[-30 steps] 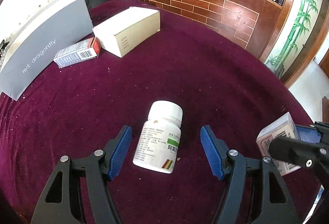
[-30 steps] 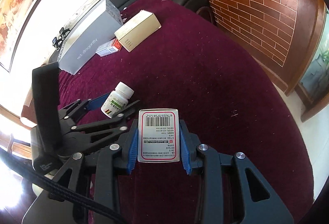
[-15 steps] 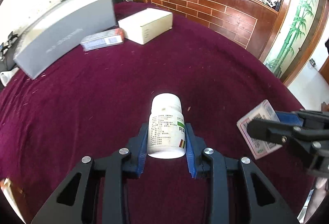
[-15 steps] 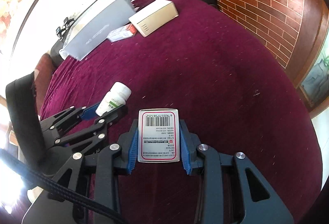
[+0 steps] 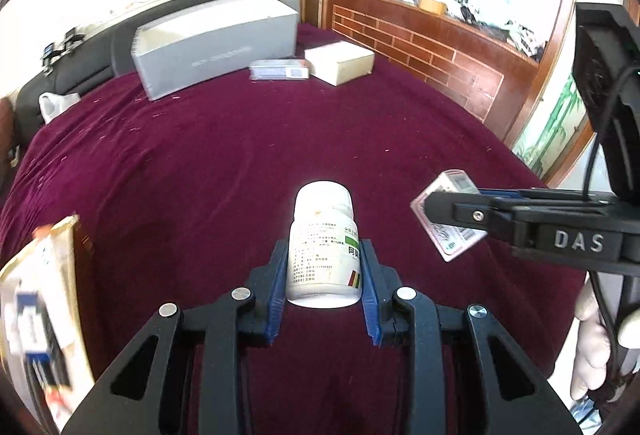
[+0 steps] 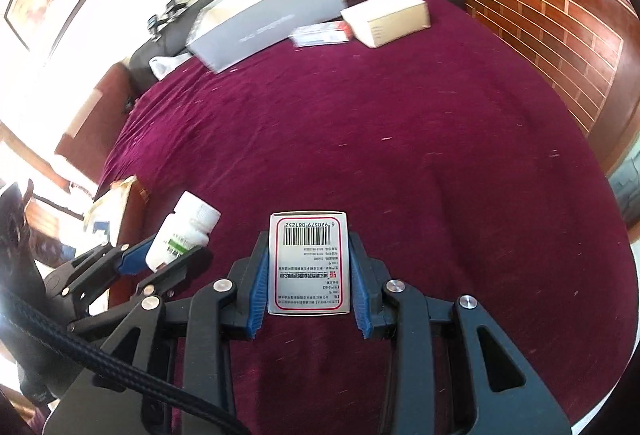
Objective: Organize objects
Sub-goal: 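Carry the pill bottle and medicine box into the tray and open both grippers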
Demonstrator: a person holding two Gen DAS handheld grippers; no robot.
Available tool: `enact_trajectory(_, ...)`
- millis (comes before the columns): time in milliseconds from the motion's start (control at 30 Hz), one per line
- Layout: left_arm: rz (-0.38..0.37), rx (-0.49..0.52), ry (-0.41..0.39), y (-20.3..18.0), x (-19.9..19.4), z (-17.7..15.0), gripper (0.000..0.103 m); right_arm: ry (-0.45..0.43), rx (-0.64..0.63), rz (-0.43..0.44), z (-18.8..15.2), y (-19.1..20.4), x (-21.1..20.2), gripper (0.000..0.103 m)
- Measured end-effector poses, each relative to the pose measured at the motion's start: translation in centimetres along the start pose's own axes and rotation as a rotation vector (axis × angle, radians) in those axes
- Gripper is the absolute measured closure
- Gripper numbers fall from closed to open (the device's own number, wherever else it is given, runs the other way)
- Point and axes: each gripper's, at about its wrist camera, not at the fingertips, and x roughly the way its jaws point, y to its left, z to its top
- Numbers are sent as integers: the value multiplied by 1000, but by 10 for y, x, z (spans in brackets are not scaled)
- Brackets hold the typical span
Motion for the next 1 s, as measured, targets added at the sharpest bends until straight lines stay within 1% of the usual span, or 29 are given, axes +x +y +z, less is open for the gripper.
enact_trajectory(133,20,-47,-33,19,-28,-21,75,1,-69,17,-9,38,-4,70)
enact_trajectory(300,49,-110,-53,49,-51,-44,75,7,-160,47,-20,85,-4,70)
enact_trajectory(367,60,-156,-63,68,-62,-55,75,16,-202,68,-25,109,-1,70)
enact_trajectory(567,130,-251,-89,118,-90,-86,75,63,-320,134,-42,176,16,70)
enact_trajectory(667,180,-308,-91,150,-102,-106,75,93,-372,161,-53,207,28,70)
enact_trajectory(833,238,-414,-89,200,-116,-139,74,137,-449,178,-70,250,49,70)
enact_trajectory(1000,277,-484,-65,241,-122,-170,74,177,-499,178,-81,279,69,70)
